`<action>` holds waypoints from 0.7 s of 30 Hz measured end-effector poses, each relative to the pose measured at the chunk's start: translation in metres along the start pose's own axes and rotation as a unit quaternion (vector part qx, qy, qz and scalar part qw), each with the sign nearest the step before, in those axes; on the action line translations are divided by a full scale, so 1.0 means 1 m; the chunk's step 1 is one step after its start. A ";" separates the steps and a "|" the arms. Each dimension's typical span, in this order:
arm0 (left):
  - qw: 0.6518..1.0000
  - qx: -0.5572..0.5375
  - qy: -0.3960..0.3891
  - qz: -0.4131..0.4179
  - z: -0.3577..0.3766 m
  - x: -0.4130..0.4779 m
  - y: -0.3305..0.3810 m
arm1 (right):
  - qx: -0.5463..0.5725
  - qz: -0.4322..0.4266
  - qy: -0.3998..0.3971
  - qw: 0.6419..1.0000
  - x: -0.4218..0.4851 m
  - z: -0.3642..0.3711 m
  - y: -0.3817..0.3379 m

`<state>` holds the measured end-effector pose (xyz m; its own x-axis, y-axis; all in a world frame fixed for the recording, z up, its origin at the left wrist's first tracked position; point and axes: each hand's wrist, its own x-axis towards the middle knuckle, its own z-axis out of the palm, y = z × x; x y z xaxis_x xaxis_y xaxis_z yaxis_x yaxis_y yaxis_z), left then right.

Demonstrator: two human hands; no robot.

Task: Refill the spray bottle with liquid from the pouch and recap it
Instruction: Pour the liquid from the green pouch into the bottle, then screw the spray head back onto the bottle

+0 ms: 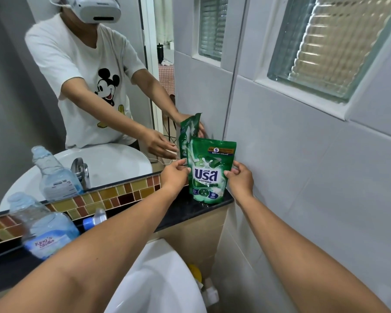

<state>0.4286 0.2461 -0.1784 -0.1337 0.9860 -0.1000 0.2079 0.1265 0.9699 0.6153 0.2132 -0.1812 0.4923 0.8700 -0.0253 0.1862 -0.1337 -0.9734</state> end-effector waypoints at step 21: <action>0.990 0.139 0.002 0.026 -0.149 -0.148 -0.060 | -0.142 0.002 -0.117 0.983 -0.157 0.080 0.020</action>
<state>0.2916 0.0767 -0.1892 -0.1203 0.9915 -0.0501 0.4731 0.1016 0.8751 0.4734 0.1121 -0.2147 0.2906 0.9501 -0.1137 0.4303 -0.2359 -0.8713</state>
